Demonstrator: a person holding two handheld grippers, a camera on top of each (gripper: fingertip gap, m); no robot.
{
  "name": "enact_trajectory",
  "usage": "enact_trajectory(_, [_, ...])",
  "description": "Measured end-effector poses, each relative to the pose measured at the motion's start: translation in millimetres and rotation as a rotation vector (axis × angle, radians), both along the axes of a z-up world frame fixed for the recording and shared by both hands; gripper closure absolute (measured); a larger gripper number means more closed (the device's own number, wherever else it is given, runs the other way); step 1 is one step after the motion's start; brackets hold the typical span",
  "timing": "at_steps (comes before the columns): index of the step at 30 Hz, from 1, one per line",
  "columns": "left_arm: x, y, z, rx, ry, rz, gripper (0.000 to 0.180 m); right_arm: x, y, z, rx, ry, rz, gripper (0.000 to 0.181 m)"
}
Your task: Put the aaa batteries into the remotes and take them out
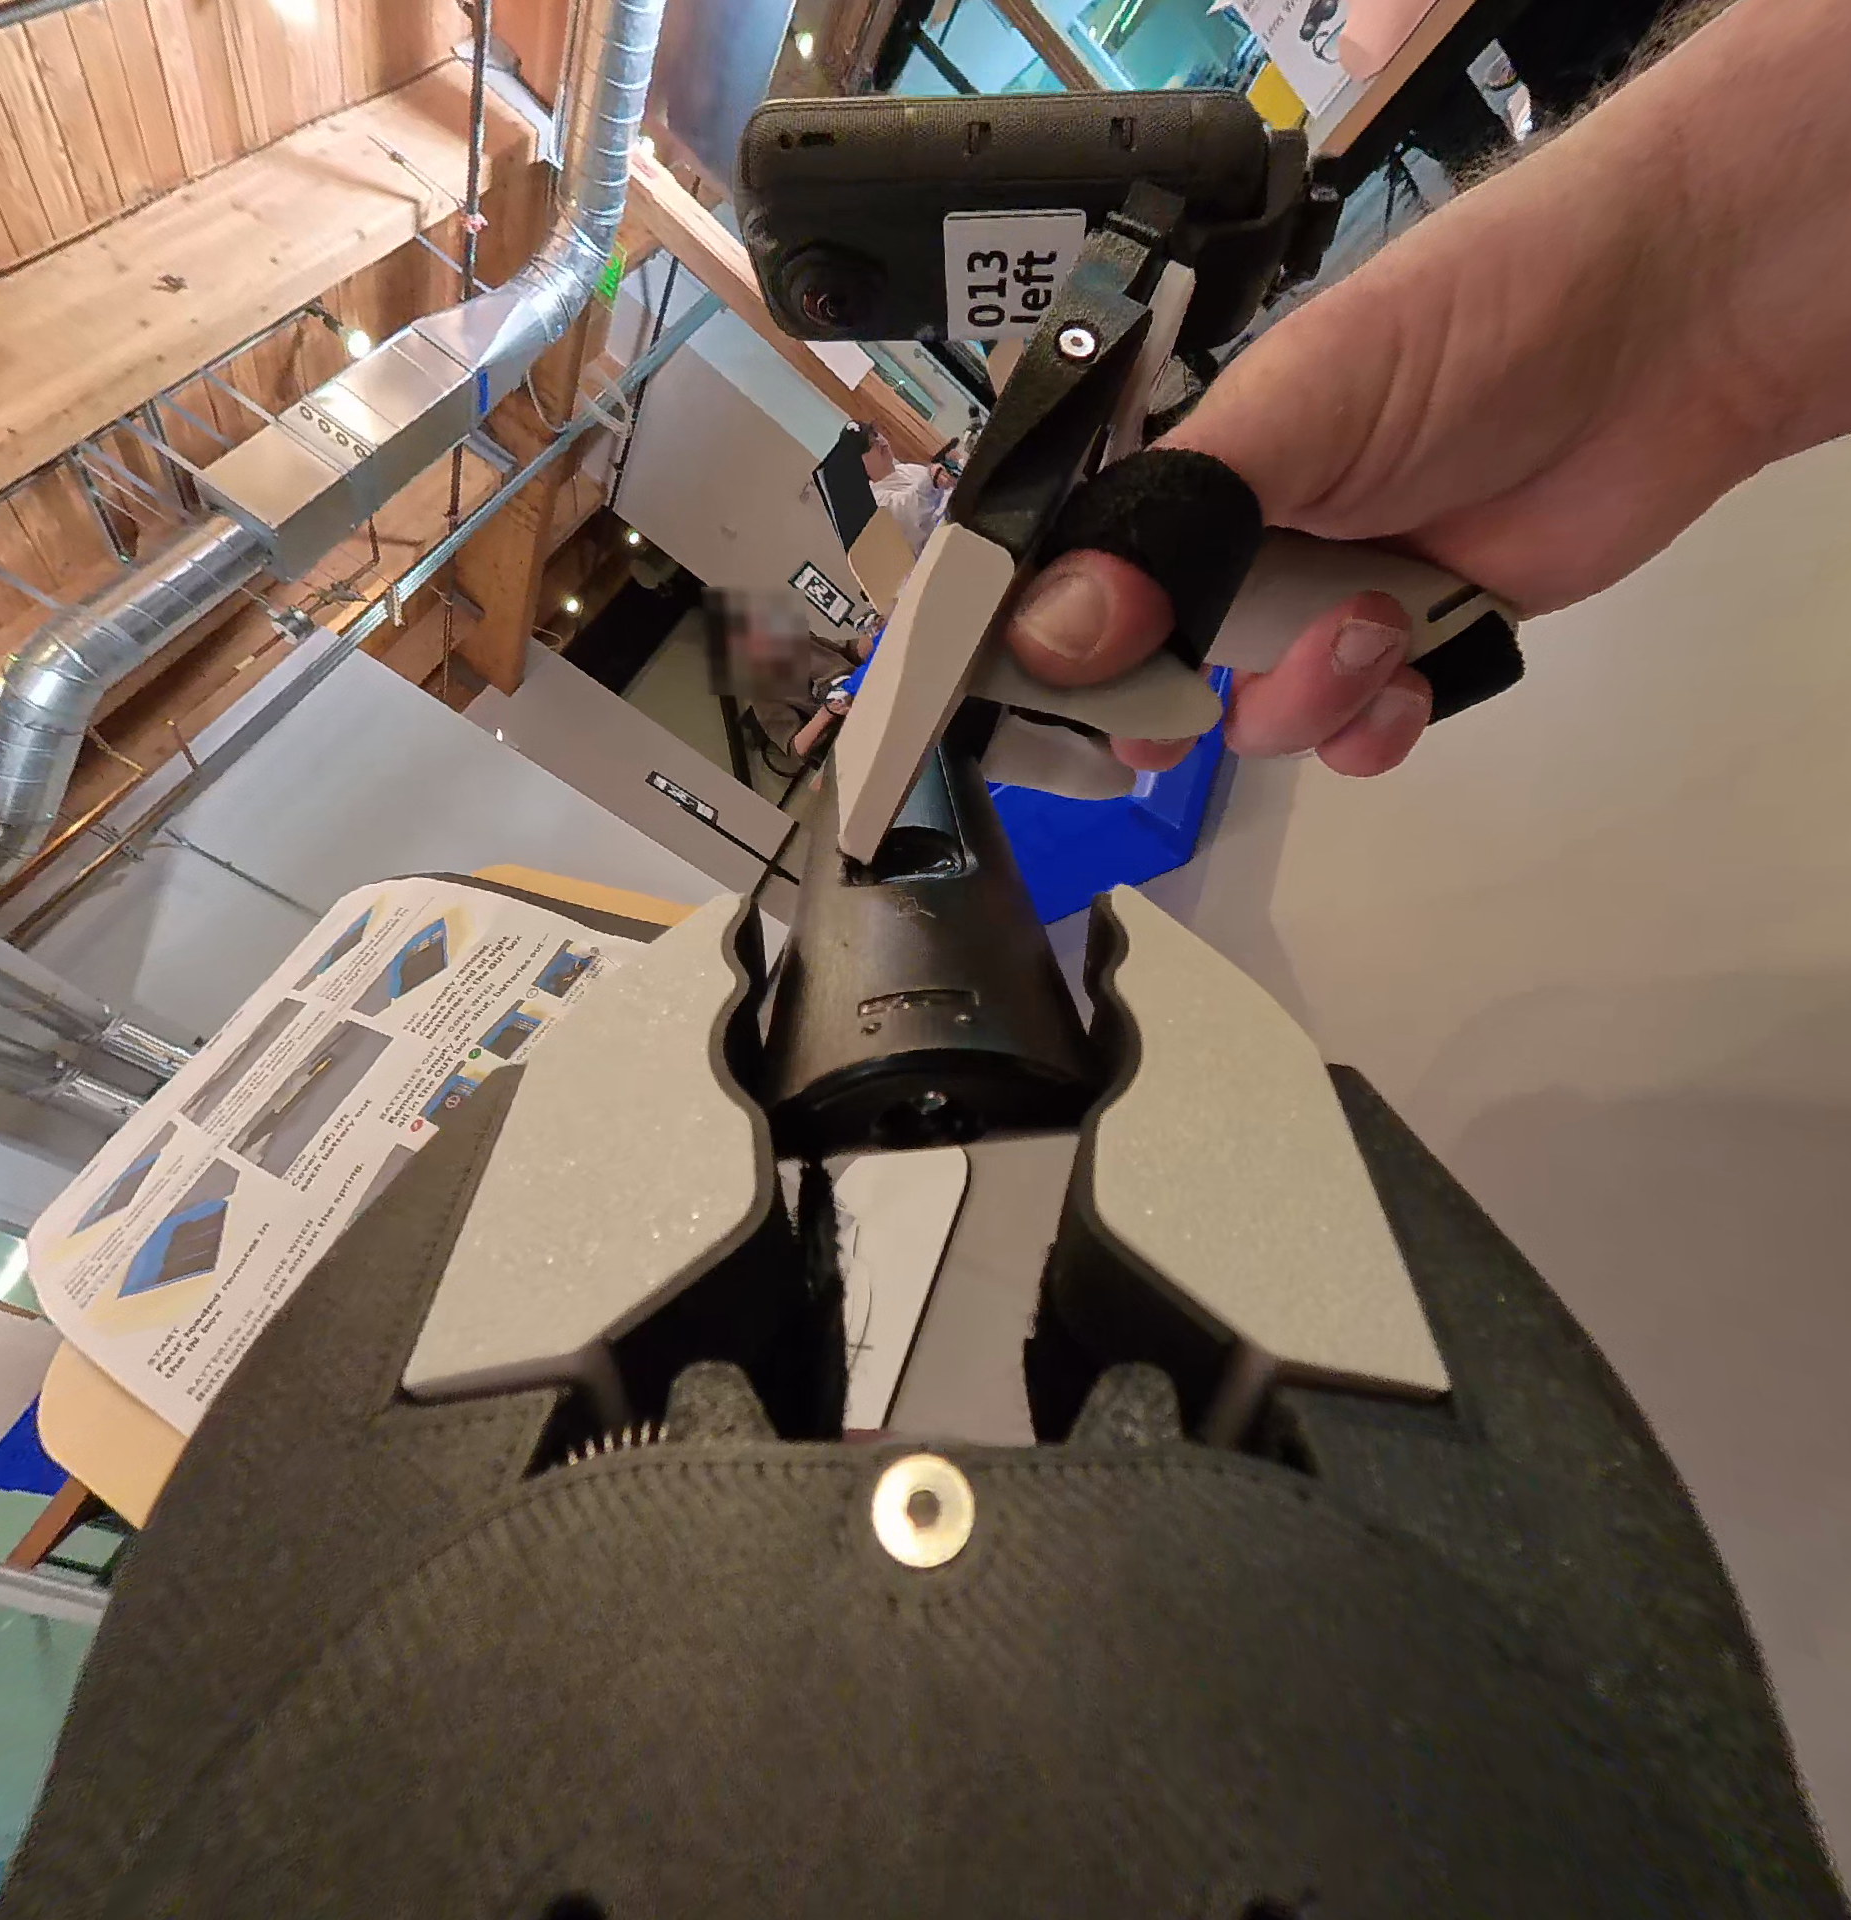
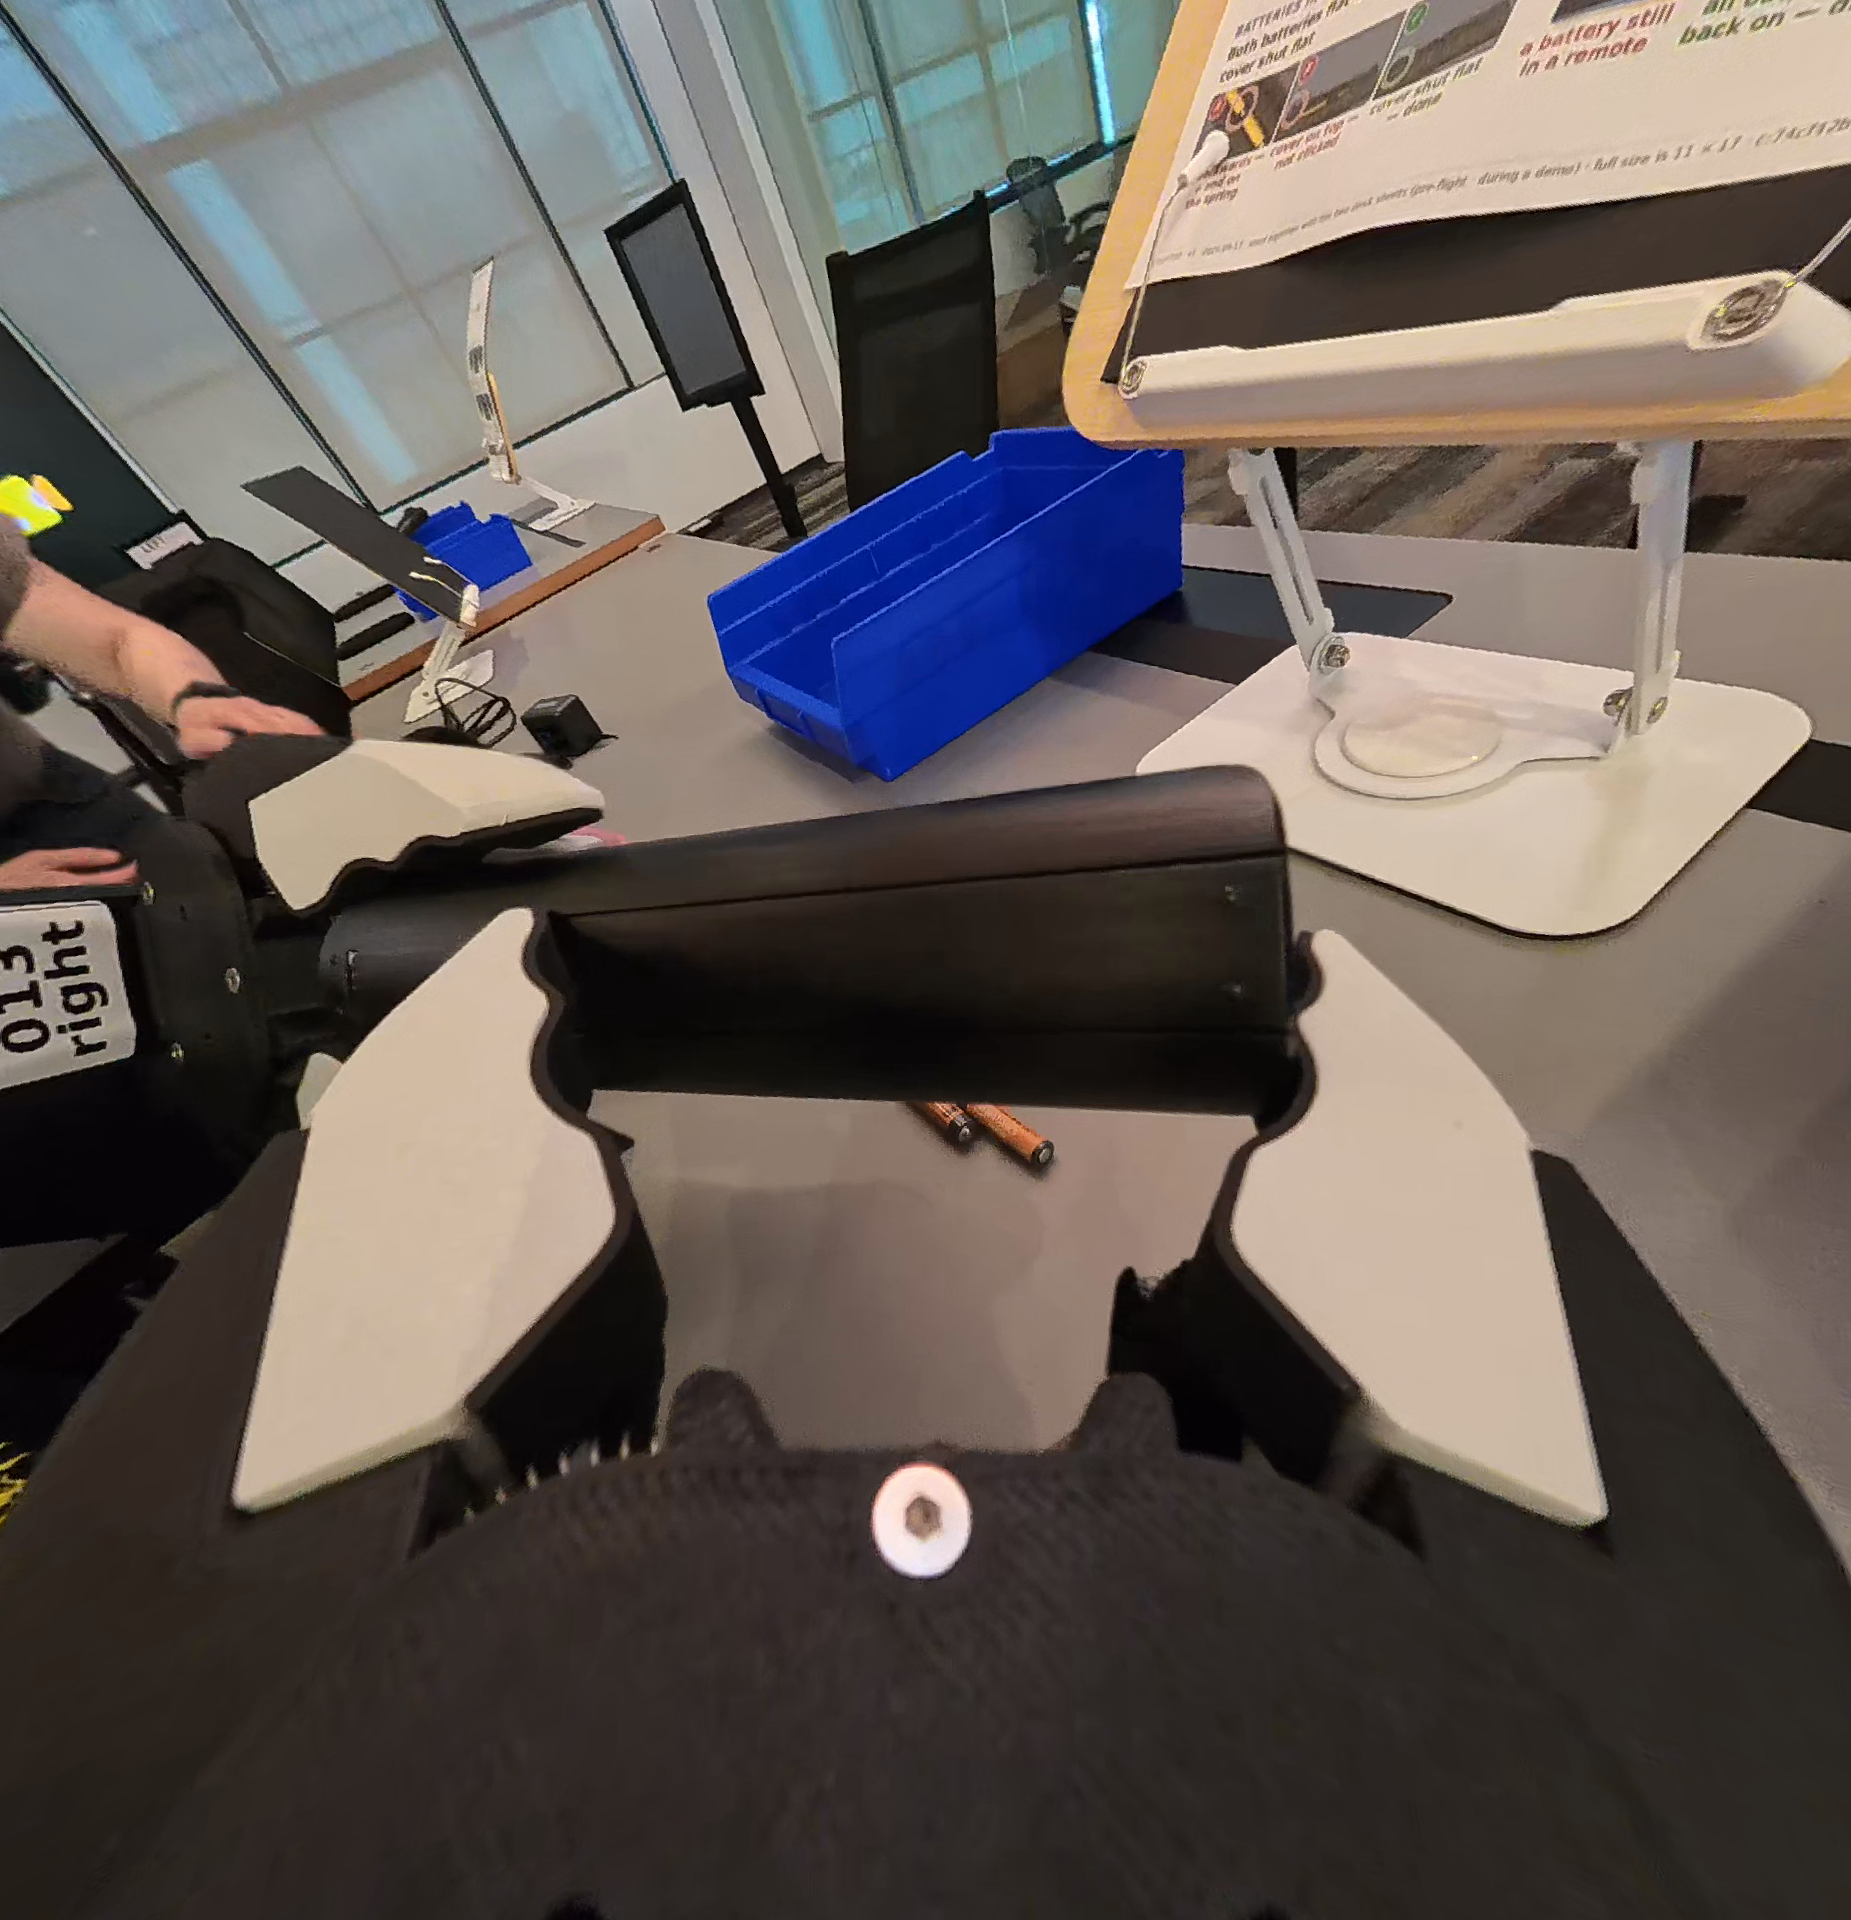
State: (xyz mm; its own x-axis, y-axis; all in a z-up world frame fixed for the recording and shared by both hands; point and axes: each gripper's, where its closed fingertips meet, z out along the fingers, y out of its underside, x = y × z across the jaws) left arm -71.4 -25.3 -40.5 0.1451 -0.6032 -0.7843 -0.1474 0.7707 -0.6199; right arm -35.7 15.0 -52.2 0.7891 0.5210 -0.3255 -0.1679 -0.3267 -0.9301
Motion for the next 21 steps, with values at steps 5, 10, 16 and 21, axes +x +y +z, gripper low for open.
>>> enact_trajectory(5, [-0.7, -1.4, 2.5, 0.008, -0.015, -0.001, 0.119, -6.2, -1.0, -3.0, -0.011, -0.062, 0.034, 0.039])
enact_trajectory(10, [-2.7, -3.2, 3.3, 0.002, -0.016, -0.028, 0.119, -3.8, -3.7, -1.8, -0.01, -0.031, 0.065, 0.056])
enact_trajectory(16, [-3.8, -4.2, 3.5, -0.004, -0.028, -0.037, 0.12, -4.7, -3.6, -0.4, -0.007, -0.037, 0.086, 0.059])
enact_trajectory(21, [-4.5, -5.4, 4.1, -0.008, -0.039, -0.044, 0.12, -5.6, -3.2, 2.2, 0.003, -0.046, 0.1, 0.062])
